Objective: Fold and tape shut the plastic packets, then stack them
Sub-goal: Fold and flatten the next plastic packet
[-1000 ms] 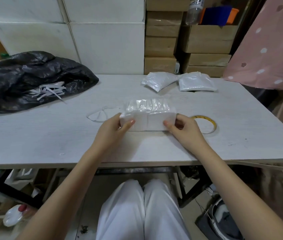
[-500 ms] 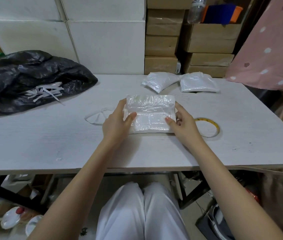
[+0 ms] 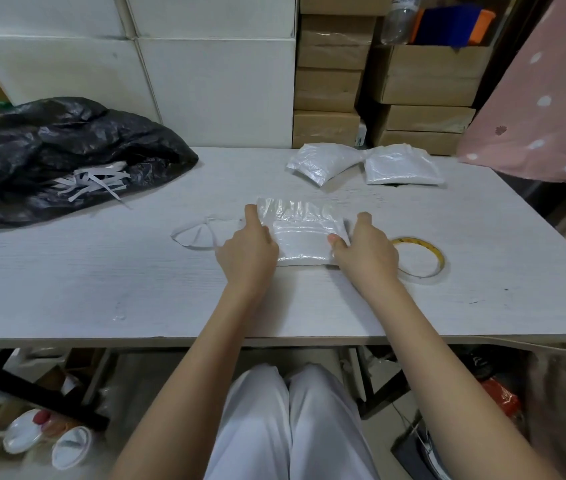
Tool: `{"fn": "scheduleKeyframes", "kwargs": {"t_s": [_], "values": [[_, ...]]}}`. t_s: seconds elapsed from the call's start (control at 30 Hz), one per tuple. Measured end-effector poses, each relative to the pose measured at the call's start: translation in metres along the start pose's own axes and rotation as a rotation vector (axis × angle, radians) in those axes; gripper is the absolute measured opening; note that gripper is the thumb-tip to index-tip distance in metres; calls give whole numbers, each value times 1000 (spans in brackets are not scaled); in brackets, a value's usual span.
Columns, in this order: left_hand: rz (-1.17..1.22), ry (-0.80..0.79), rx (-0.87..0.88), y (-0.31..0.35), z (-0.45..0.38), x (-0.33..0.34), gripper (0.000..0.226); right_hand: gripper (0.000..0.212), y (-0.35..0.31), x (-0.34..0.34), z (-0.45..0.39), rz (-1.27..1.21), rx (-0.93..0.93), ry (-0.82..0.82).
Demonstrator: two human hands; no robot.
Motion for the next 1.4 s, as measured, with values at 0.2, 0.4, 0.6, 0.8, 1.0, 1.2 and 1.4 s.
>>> {"fn": "scheduleKeyframes", "kwargs": {"t_s": [0.2, 0.4, 0.6, 0.8, 1.0, 1.2, 1.4], "values": [[-55, -4, -5, 0, 1, 3, 38, 45, -18, 9, 15, 161, -559, 219], [-49, -67, 1, -1, -1, -1, 36, 55, -4, 23, 13, 174, -544, -190], [-222, 39, 114, 5, -6, -18, 52, 55, -3, 27, 16, 152, -519, -225], [-296, -347, 573, 1, 25, 0, 84, 56, -1, 29, 14, 150, -522, -255], [-207, -397, 529, -12, 28, 10, 88, 58, 5, 12, 9, 21, -633, -332], [-231, -420, 526, -11, 30, 10, 76, 61, 14, 14, 22, 200, -715, -327], [-290, -370, 617, -15, 28, 10, 104, 60, 13, 9, 14, 139, -688, -495]]}}
Point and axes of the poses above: each hand's wrist, its own z-axis away from the middle knuckle, its own x-axis out of the palm, y = z × x, the point moved 1 cm from there along -z, towards the middle knuckle, and after that the axes turned 3 degrees about z, right-handed, at the moved point
